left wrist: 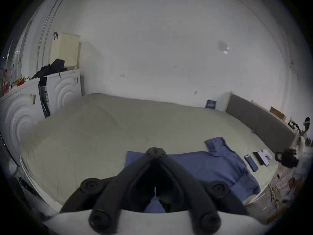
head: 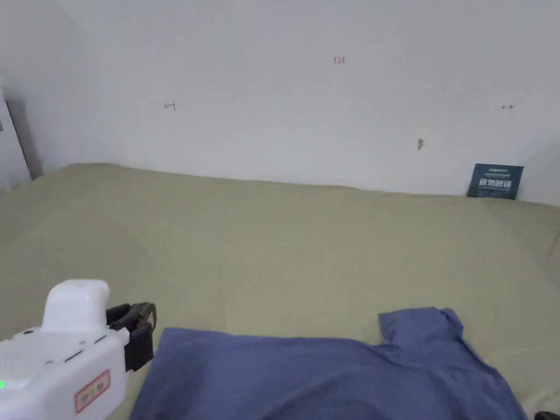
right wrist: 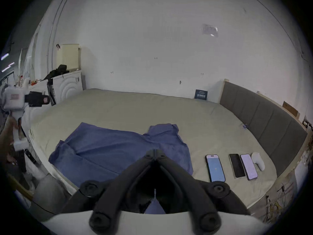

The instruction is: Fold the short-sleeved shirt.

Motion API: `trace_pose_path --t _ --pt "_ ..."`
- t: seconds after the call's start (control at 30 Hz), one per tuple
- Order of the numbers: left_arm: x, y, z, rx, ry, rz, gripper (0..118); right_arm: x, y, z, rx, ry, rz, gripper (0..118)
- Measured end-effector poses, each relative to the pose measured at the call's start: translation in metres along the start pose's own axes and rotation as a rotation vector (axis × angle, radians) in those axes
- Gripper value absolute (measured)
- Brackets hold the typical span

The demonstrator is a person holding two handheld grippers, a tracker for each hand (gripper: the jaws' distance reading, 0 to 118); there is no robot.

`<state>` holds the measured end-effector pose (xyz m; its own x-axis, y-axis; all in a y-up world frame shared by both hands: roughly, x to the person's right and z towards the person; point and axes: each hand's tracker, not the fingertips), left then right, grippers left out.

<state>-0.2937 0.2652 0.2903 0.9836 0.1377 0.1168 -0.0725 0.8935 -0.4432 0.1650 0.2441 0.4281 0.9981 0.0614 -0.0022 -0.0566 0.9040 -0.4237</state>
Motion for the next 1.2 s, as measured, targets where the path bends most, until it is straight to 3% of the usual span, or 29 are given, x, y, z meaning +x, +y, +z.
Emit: trace_pose_path --t 0.1,0.17,0.2,0.23,0.27,0.3,0.33,0.37,0.5,0.73,0.77,0.83,0.87,0.9,0.93,1.0,1.07,1.17,1.2 --pt "-0.018 0.036 -0.068 -0.134 -0.005 0.019 0 0.005 0.000 -0.013 -0.040 -0.004 -0.021 0" --pt "-0.033 0.054 -0.120 -0.296 -0.031 0.112 0 0.009 -0.003 -0.022 -0.068 -0.006 -0.029 0" --pt "-0.040 0.059 -0.143 -0.342 -0.054 0.156 7 0.011 -0.005 -0.027 -0.084 -0.009 -0.031 0" --pt "-0.047 0.061 -0.166 -0.388 -0.098 0.171 25 0.013 -0.004 -0.031 -0.098 -0.014 -0.033 0" --pt "-0.051 0.059 -0.190 -0.415 -0.104 0.170 57 0.015 -0.006 -0.036 -0.128 -0.015 -0.036 0" --pt "-0.055 0.057 -0.214 -0.448 -0.081 0.172 99 0.017 -0.008 -0.041 -0.149 -0.009 -0.043 0" --pt "-0.047 0.051 -0.219 -0.504 -0.024 0.143 113 0.019 -0.010 -0.045 -0.162 -0.003 -0.048 0" --pt "-0.047 0.046 -0.233 -0.516 0.032 0.130 113 0.022 -0.009 -0.049 -0.177 -0.003 -0.058 0" --pt "-0.062 0.018 -0.283 -0.637 0.024 0.107 113 0.025 -0.012 -0.060 -0.219 -0.016 -0.072 0" --pt "-0.060 -0.011 -0.316 -0.798 0.074 0.064 109 0.027 -0.015 -0.079 -0.251 -0.005 -0.076 0" --pt "-0.060 -0.013 -0.316 -0.828 0.109 0.078 101 0.026 -0.013 -0.083 -0.251 0.002 -0.079 0" --pt "-0.060 -0.018 -0.310 -0.823 0.122 0.107 60 0.026 -0.008 -0.092 -0.254 0.014 -0.072 0" --pt "-0.059 -0.016 -0.305 -0.783 0.208 0.006 41 0.027 -0.004 -0.100 -0.260 0.013 -0.057 0" --pt "-0.059 -0.017 -0.304 -0.780 0.155 -0.026 13 0.032 0.001 -0.109 -0.269 0.007 -0.031 0" --pt "-0.064 -0.015 -0.303 -0.784 0.097 -0.019 4 0.035 0.007 -0.117 -0.271 0.007 -0.011 0" --pt "-0.055 -0.013 -0.286 -0.808 0.031 0.092 4 0.046 0.019 -0.140 -0.266 0.023 0.013 0" --pt "-0.056 -0.010 -0.279 -0.777 0.040 0.090 4 0.064 0.039 -0.176 -0.297 0.025 0.005 0" --pt "-0.063 -0.004 -0.279 -0.775 0.020 0.121 4 0.099 0.062 -0.243 -0.403 0.081 -0.100 0" --pt "-0.063 -0.003 -0.277 -0.778 0.019 0.131 4 0.108 0.067 -0.270 -0.449 0.050 -0.111 1"
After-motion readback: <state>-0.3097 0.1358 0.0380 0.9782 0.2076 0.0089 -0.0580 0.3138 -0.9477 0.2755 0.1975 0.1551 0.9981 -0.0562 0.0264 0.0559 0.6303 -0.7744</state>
